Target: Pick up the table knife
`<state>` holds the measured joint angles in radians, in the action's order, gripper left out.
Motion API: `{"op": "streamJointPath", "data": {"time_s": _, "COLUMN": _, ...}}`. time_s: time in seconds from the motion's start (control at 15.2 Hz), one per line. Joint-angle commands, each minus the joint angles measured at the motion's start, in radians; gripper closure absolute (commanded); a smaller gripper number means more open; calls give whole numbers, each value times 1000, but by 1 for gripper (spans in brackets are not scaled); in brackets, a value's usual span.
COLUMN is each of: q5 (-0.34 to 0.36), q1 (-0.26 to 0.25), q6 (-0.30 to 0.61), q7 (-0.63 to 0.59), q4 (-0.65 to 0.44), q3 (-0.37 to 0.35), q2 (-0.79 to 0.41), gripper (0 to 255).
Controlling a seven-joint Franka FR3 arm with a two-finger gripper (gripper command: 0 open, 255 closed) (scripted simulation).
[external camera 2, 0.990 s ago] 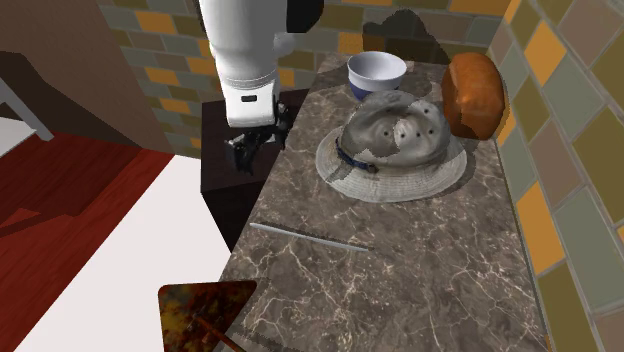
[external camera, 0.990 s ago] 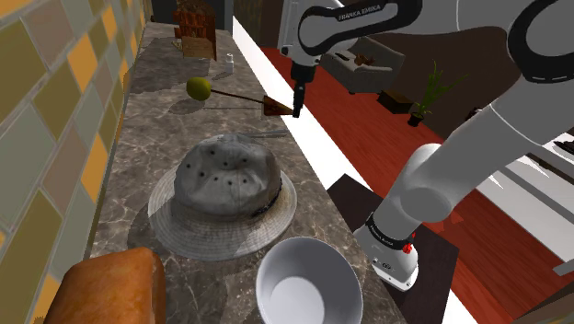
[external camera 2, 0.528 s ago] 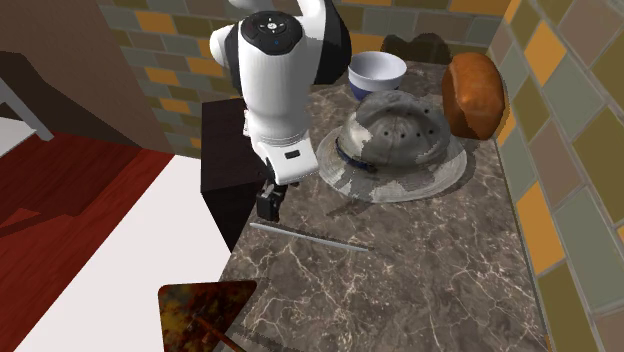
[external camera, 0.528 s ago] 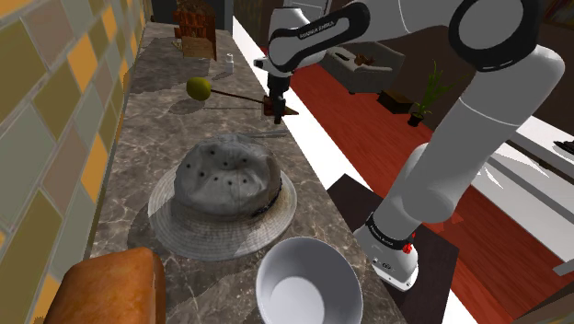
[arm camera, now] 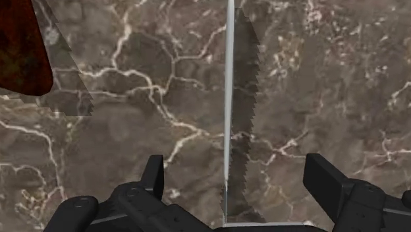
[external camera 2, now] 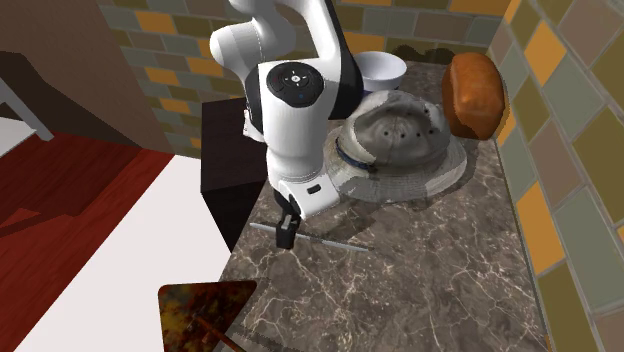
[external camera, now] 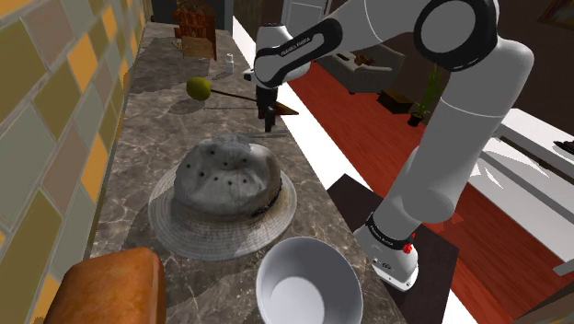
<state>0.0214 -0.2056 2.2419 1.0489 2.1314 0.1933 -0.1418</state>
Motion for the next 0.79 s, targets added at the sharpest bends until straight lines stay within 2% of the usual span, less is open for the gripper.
{"op": "streamJointPath", "data": {"time_s": 0.0, "q5": -3, "q1": 1, "q6": 29, "q7": 3, "q4": 13, "q3": -1, "q2": -16, "gripper": 0}}
{"op": "streamJointPath", "data": {"time_s": 0.2, "q5": -6, "q1": 2, "q6": 49, "q7": 4, "q4": 20, "q3": -1, "q2": -29, "gripper": 0}}
{"op": "streamJointPath", "data": {"time_s": 0.26, "q5": -7, "q1": 1, "q6": 49, "q7": 4, "q4": 19, "q3": -1, "q2": -31, "gripper": 255}}
{"op": "streamJointPath", "data": {"time_s": 0.73, "q5": -6, "q1": 1, "q6": 50, "q7": 3, "q4": 19, "q3": -2, "q2": -31, "gripper": 255}}
